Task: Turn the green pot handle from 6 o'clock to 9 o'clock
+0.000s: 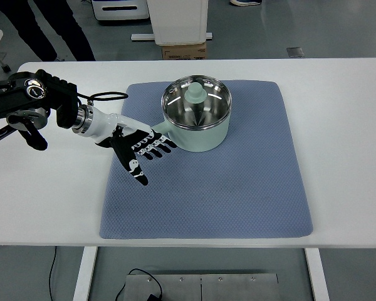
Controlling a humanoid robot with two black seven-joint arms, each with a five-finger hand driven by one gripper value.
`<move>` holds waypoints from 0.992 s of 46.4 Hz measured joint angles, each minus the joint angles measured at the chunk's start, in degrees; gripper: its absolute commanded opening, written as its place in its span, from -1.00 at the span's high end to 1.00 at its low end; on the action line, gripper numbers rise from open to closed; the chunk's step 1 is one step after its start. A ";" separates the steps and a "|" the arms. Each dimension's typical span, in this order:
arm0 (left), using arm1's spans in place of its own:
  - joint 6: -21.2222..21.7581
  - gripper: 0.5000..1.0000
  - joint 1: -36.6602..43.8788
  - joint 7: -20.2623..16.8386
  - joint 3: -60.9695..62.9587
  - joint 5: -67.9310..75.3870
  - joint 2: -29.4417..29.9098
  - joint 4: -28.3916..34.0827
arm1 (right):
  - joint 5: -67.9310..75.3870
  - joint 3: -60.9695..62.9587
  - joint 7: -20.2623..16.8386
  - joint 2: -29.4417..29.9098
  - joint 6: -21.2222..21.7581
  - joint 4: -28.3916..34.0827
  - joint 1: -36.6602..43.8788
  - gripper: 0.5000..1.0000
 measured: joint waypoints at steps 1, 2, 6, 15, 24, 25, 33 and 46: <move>0.00 -1.00 0.02 0.00 0.00 0.04 0.20 0.16 | 0.00 0.00 0.00 0.00 0.00 -0.01 0.00 -1.00; 0.01 -1.00 0.03 -0.01 0.00 0.13 0.46 0.33 | 0.00 0.00 0.00 0.00 -0.01 -0.02 0.00 -1.00; 0.00 -1.00 0.26 -0.02 0.00 0.37 1.08 0.76 | 0.00 0.00 -0.02 0.00 -0.01 -0.02 0.00 -1.00; 0.00 -1.00 0.56 -0.04 0.01 0.50 1.48 3.43 | 0.00 0.00 -0.05 0.00 0.00 0.00 0.00 -1.00; 0.00 -1.00 0.56 -0.04 -0.04 1.07 1.58 5.62 | 0.00 0.00 -0.04 0.00 0.00 0.01 0.00 -1.00; 0.00 -1.00 0.56 -0.04 -0.05 1.10 1.58 5.88 | 0.00 0.00 -0.04 0.00 0.00 0.01 0.00 -1.00; 0.01 -1.00 0.56 -0.11 -0.09 1.12 1.56 7.43 | 0.00 0.00 -0.03 0.00 0.00 0.00 0.00 -1.00; 0.00 -1.00 0.64 -0.27 -0.13 1.07 1.57 9.77 | 0.00 0.00 -0.03 0.00 0.00 -0.01 0.00 -1.00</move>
